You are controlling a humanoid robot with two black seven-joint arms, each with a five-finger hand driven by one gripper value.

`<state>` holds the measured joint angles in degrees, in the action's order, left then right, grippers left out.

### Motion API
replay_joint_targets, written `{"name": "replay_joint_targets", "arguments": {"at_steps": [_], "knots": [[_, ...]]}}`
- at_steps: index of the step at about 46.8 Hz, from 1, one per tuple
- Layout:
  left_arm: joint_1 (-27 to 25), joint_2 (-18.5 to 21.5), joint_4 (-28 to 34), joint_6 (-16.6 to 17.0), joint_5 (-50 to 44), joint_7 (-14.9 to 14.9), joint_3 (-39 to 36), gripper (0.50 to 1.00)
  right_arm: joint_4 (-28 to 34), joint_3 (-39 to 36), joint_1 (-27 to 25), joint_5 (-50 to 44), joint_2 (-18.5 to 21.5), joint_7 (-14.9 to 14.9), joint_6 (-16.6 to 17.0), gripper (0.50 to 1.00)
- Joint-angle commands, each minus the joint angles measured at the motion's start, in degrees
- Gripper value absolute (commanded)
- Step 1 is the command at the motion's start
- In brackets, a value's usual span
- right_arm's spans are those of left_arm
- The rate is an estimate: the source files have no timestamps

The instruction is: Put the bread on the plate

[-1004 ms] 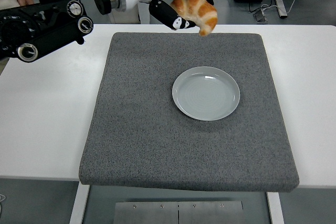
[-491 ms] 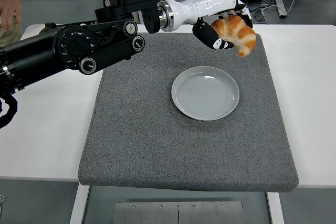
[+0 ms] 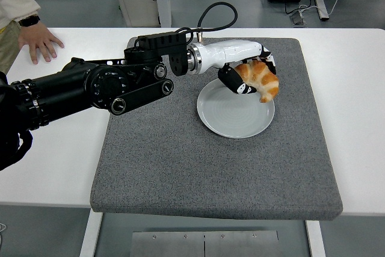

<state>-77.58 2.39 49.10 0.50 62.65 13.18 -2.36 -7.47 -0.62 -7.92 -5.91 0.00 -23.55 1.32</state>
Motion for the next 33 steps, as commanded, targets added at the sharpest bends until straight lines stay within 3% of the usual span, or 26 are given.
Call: {"name": "replay_joint_targets", "arguments": {"at_steps": [1,33], "knots": [[0.3,-0.1,-0.1,0.3,0.0,0.1,-0.6,0.500,0.0,0.0,0.0,0.0,0.0,0.0,0.0,1.000],[7.0,-0.1,-3.1,3.7,0.3,0.4,-4.1,0.500,0.0,0.0,0.0,-0.1,0.0,0.0,0.0,1.000]]}}
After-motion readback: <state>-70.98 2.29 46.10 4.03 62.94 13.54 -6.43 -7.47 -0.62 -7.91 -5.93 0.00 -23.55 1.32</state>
